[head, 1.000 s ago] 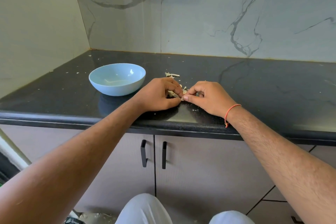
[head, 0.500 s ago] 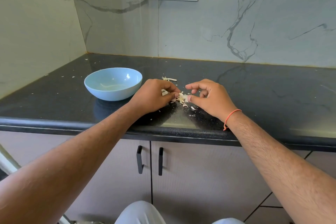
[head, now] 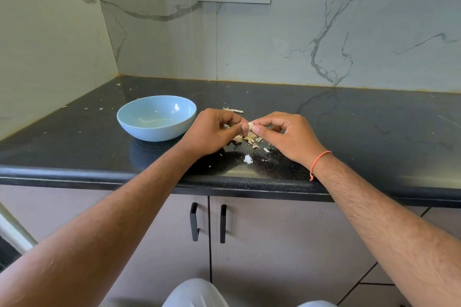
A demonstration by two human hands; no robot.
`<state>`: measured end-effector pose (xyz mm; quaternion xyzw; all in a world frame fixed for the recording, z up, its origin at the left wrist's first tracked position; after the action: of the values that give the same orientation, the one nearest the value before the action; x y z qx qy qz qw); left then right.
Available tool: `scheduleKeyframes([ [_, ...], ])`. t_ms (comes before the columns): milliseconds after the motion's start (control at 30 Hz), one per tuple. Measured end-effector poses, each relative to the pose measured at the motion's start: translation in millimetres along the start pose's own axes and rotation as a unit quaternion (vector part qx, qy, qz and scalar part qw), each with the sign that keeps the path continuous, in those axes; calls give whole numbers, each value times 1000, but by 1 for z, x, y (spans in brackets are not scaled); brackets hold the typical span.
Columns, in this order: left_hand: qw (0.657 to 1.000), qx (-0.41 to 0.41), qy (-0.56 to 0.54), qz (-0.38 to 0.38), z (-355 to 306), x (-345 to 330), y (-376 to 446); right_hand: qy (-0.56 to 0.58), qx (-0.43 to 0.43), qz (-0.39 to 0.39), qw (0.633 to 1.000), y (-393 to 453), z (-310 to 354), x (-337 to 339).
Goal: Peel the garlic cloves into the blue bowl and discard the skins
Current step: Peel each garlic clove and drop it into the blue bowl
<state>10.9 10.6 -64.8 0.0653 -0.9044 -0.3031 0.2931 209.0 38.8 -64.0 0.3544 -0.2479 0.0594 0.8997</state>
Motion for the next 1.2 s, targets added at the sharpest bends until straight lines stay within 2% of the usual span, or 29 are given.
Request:
scheduleKeyframes([
  [233,999,-19,29,-5,-4,1,-2,39,-18,-23,999,4,1,-7],
  [333,999,-3,34,-20,1,3,-1,21,-8,-47,999,9,6,-13],
  [567,999,27,13,-40,10,4,2,-16,32,-37,999,7,8,-18],
  [833,1000,5,-7,-17,3,4,1,56,20,-39,997,9,7,-16],
  [1100,999,4,2,-33,3,6,-1,187,-119,-43,974,11,2,-7],
  [1200,999,5,11,-32,5,5,0,180,-169,-12,969,15,-1,3],
])
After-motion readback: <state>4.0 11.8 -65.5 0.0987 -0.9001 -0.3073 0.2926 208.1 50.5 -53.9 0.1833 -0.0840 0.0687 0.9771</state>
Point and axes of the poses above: each hand's wrist, its own y-axis towards the middle knuckle, its own x-axis out of the back of the hand, z = x × y, the point moved 5 cm from there along y, towards the middle knuckle, and after that the axes turned 8 degrees about -z, right-handed, at the moved point
